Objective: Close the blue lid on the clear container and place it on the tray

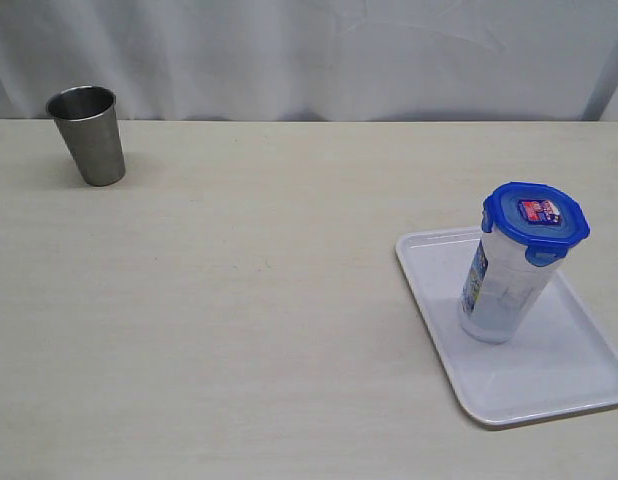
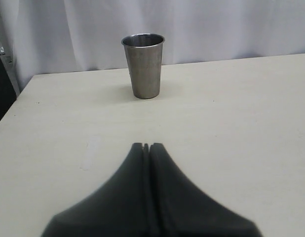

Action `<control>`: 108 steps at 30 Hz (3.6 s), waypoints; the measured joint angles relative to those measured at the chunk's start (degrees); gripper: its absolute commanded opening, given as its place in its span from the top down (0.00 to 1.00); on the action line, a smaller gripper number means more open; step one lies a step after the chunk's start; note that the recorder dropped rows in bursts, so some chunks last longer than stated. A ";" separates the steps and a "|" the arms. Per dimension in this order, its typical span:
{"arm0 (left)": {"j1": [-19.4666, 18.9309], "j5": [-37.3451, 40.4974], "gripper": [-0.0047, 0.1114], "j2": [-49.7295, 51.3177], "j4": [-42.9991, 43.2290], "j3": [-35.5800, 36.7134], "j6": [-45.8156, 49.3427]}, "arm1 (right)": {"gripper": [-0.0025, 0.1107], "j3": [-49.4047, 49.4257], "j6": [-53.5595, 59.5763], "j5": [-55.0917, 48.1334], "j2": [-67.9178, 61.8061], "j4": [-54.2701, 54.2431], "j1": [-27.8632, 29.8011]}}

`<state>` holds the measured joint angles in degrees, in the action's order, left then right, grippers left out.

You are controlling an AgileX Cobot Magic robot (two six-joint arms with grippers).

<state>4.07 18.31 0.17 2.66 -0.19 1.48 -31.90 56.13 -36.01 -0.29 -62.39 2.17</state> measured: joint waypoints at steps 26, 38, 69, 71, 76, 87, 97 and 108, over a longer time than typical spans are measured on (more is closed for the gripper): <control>0.00 0.00 0.96 0.00 0.00 0.00 0.00 | 0.94 0.00 0.00 0.00 0.00 0.00 0.00; 0.00 0.00 0.96 0.00 0.00 0.00 -0.11 | 0.94 0.00 0.00 0.00 0.00 0.00 0.00; 0.00 0.00 0.96 0.00 0.00 0.00 -0.11 | 0.94 15.73 -46.42 37.64 0.09 29.08 -0.19; 0.00 0.00 0.96 0.00 0.00 0.00 -0.11 | 0.94 18.29 -48.19 40.52 0.09 30.28 -0.19; 0.00 0.00 0.96 0.00 0.00 0.00 -0.11 | 0.94 22.97 -49.53 44.99 0.09 30.77 -0.19; 0.00 0.43 0.96 0.00 0.00 0.00 0.03 | 0.94 31.50 -56.66 55.87 0.09 35.14 -0.19; 0.00 0.55 0.96 0.00 0.00 0.00 0.03 | 0.94 31.62 -59.72 59.54 0.09 60.72 -0.19; 0.00 0.55 0.96 0.00 0.00 0.00 -0.06 | 0.94 31.62 -56.13 55.09 0.09 72.39 -0.19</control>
<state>4.07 18.86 0.17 2.66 -0.19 1.42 -0.28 0.00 19.08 -0.20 9.99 1.98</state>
